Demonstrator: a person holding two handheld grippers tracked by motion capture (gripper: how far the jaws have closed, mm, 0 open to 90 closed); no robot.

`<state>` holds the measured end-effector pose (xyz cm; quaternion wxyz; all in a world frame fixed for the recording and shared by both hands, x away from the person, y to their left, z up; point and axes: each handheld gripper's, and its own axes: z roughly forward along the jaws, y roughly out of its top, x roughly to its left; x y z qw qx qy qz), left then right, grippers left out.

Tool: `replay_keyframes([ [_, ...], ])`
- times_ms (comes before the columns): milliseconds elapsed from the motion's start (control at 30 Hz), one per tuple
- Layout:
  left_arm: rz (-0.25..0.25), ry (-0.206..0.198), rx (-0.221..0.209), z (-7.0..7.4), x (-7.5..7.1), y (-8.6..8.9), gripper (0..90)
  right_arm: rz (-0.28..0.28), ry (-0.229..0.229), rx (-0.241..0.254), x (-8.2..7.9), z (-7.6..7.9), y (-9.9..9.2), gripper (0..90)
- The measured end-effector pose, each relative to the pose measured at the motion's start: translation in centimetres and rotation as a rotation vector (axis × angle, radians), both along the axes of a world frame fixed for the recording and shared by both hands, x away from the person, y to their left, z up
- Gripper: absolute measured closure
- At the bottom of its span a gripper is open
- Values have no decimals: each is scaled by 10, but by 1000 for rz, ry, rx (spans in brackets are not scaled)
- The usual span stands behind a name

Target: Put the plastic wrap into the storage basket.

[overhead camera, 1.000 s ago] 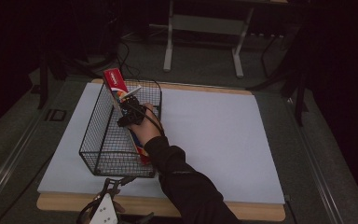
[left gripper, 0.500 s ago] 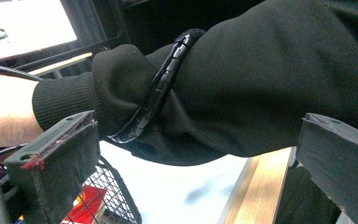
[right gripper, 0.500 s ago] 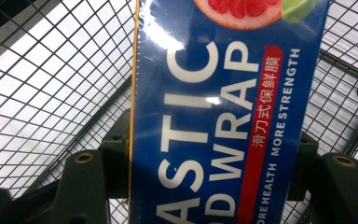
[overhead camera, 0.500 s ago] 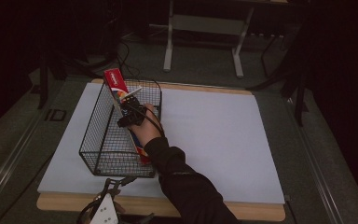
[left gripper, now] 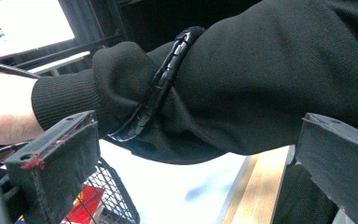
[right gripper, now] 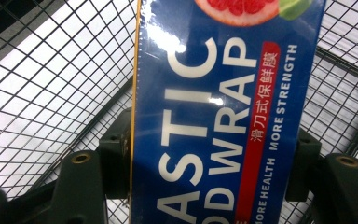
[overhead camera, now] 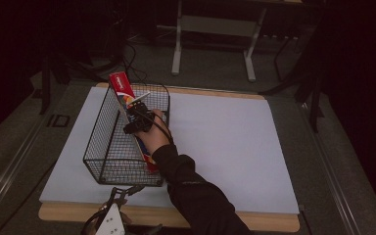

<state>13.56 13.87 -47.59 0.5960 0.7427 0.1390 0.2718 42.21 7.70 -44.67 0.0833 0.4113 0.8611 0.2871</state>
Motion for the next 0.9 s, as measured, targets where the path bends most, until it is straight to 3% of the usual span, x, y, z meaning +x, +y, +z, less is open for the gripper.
replay_keyframes([
  [233, -3, 2, 1, -1, 0, -1, 1, 27, 13, 7, -1, 2, -3, 272],
  [367, -2, 3, 7, -1, 0, -1, 2, 21, -4, 42, -2, 8, -10, 242],
  [600, -1, 7, 9, -1, 0, -2, 1, 80, -33, 86, -5, 15, -24, 149],
  [700, -1, 7, 10, -2, 1, -2, 1, 88, -36, 123, -7, 20, -34, 146],
  [800, -11, 14, 8, -2, 1, -2, 1, 98, -67, 131, -9, 25, -43, 142],
  [900, -10, 18, 4, -2, 2, -3, 2, 102, -69, 148, -12, 29, -53, 139],
])
